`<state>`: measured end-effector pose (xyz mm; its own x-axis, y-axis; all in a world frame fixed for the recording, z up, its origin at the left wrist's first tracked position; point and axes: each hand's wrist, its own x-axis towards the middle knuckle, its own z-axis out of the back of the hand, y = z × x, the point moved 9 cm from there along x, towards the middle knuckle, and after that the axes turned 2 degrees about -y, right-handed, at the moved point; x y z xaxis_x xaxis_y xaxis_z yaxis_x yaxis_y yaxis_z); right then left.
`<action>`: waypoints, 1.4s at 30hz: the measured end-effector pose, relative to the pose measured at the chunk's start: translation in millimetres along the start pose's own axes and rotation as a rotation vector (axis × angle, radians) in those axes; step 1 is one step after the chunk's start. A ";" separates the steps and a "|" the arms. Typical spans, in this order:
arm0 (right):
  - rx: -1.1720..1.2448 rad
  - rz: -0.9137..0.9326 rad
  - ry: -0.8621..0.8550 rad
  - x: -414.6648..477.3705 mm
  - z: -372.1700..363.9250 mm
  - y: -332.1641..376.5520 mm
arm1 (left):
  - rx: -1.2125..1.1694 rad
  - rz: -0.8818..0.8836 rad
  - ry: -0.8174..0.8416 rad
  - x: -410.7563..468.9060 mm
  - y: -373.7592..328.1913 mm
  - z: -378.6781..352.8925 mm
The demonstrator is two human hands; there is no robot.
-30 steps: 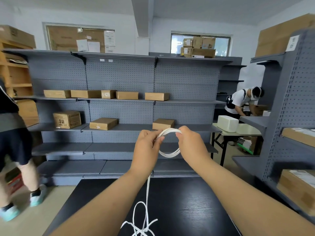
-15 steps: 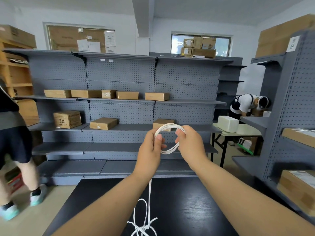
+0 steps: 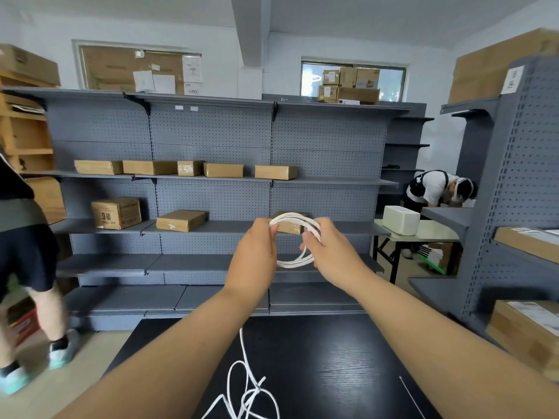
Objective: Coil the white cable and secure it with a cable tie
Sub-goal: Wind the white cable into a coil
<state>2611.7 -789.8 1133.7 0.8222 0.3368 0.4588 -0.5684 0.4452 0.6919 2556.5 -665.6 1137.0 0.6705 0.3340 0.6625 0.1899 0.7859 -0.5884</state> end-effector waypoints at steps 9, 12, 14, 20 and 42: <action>0.250 -0.026 0.229 -2.5 -5.7 10.7 | 0.152 -0.065 0.020 7.8 -2.8 9.3; 0.375 -0.047 0.156 -5.7 -8.7 10.8 | 0.116 -0.051 -0.004 8.7 -2.1 11.3; 0.347 -0.018 0.048 -5.8 -10.7 8.9 | 0.069 -0.025 -0.022 8.0 -0.6 10.7; 0.307 0.029 -0.187 -12.4 -8.8 11.4 | -0.077 0.081 -0.065 -1.6 3.6 5.9; 0.635 -0.240 -0.380 -20.4 -19.6 -16.2 | -0.839 0.493 -0.298 -28.9 18.3 -16.3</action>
<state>2603.6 -787.7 1102.2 0.9392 -0.0677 0.3365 -0.3427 -0.1292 0.9305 2552.3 -669.3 1099.5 0.6260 0.7280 0.2795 0.4596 -0.0549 -0.8864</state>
